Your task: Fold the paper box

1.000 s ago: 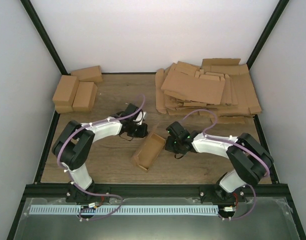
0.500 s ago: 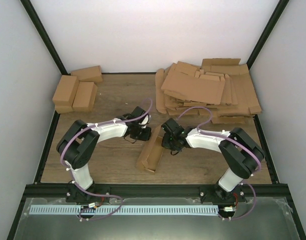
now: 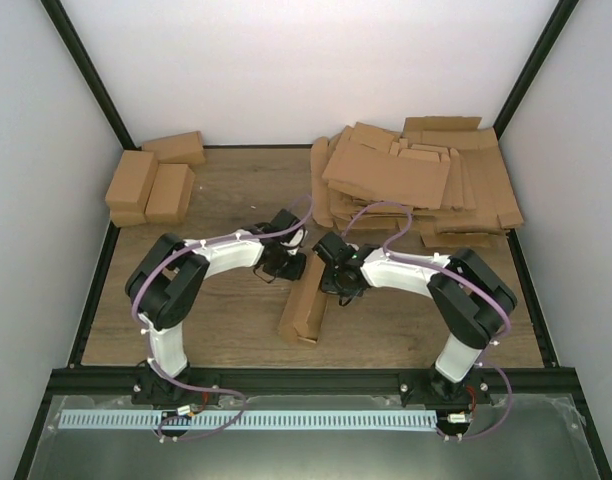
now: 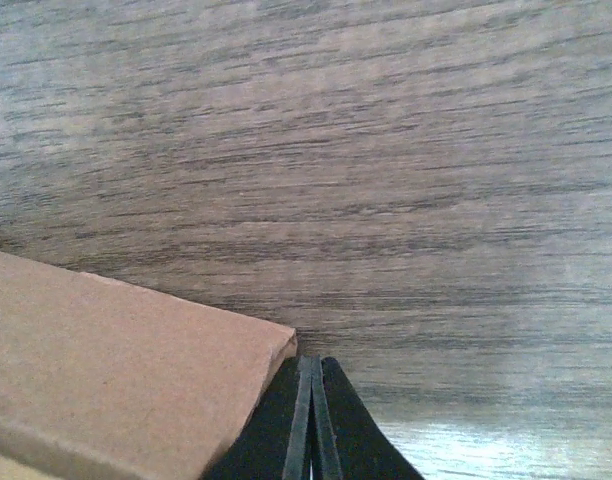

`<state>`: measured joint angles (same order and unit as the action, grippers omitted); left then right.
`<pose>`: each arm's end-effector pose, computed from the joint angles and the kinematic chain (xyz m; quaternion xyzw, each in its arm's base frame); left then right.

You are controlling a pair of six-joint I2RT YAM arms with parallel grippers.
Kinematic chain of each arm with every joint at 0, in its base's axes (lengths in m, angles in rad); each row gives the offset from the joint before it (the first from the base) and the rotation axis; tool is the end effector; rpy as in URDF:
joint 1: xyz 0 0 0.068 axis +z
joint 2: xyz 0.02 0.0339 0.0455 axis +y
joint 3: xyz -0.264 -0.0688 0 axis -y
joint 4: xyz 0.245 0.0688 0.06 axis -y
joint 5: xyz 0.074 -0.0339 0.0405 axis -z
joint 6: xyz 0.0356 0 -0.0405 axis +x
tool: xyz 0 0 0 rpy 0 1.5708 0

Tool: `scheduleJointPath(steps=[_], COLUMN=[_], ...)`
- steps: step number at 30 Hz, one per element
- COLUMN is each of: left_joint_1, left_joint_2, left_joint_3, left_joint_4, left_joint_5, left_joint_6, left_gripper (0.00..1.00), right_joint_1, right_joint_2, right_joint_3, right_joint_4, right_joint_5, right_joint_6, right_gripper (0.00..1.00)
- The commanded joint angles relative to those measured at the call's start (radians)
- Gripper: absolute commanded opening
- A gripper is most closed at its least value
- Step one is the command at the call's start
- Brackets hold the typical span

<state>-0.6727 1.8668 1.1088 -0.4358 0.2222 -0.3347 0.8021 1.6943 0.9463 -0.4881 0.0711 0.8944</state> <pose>0.2737 -0.2281 0.1401 0.1847 0.9588 -0.1853 0.1105 0.2166 0.2203 0.1494 0.0514 0.9841 0.1017 0.1364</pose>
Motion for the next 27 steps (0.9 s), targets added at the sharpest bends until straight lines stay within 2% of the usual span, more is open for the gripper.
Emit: scheduleJointPath(steps=[1, 3, 5, 8, 10, 14, 15, 17, 18, 20, 24, 27], left_joint_1=[-0.064, -0.060, -0.058, -0.055, -0.049, -0.005, 0.010, 0.039, 0.049, 0.057, 0.056, 0.056], left_joint_2=[0.045, 0.059, 0.081, 0.109, 0.113, 0.036, 0.007, -0.062, -0.099, -0.167, -0.320, -0.460], left_joint_3=[0.047, 0.076, 0.108, 0.156, 0.180, 0.158, 0.141, 0.100, 0.080, 0.039, -0.078, -0.162], left_joint_4=[0.041, 0.035, 0.032, 0.036, 0.031, 0.025, 0.025, 0.016, 0.006, -0.029, -0.075, -0.103], left_joint_5=[0.086, 0.073, 0.072, 0.049, -0.012, -0.150, -0.166, -0.189, -0.201, -0.226, -0.217, -0.205], left_joint_6=[0.008, 0.001, -0.003, -0.017, -0.031, -0.069, -0.074, -0.080, -0.082, -0.083, -0.113, -0.156], left_gripper=[0.04, 0.04, 0.04, 0.06, 0.10, 0.22, 0.27, 0.35, 0.39, 0.43, 0.45, 0.49], right_joint_1=[0.042, 0.042, 0.042, 0.037, 0.023, -0.007, -0.007, -0.010, -0.012, -0.023, -0.047, -0.049], right_joint_2=[-0.003, -0.036, -0.066, -0.100, -0.116, -0.157, -0.183, -0.250, -0.289, -0.348, -0.400, -0.412], right_joint_3=[0.043, 0.017, -0.006, -0.031, -0.042, -0.074, -0.104, -0.158, -0.187, -0.216, -0.201, -0.196], right_joint_4=[0.081, 0.077, 0.063, 0.046, 0.039, 0.060, 0.082, 0.118, 0.147, 0.163, 0.147, 0.209], right_joint_5=[0.004, 0.042, 0.072, 0.107, 0.113, 0.071, 0.058, 0.041, 0.017, -0.023, -0.095, -0.157], right_joint_6=[0.038, 0.101, 0.151, 0.163, 0.128, -0.043, -0.093, -0.176, -0.227, -0.315, -0.488, -0.605], right_gripper=[0.01, 0.01, 0.07, 0.12, 0.23, 0.25, 0.29, 0.46, 0.50, 0.63, 0.71, 0.83])
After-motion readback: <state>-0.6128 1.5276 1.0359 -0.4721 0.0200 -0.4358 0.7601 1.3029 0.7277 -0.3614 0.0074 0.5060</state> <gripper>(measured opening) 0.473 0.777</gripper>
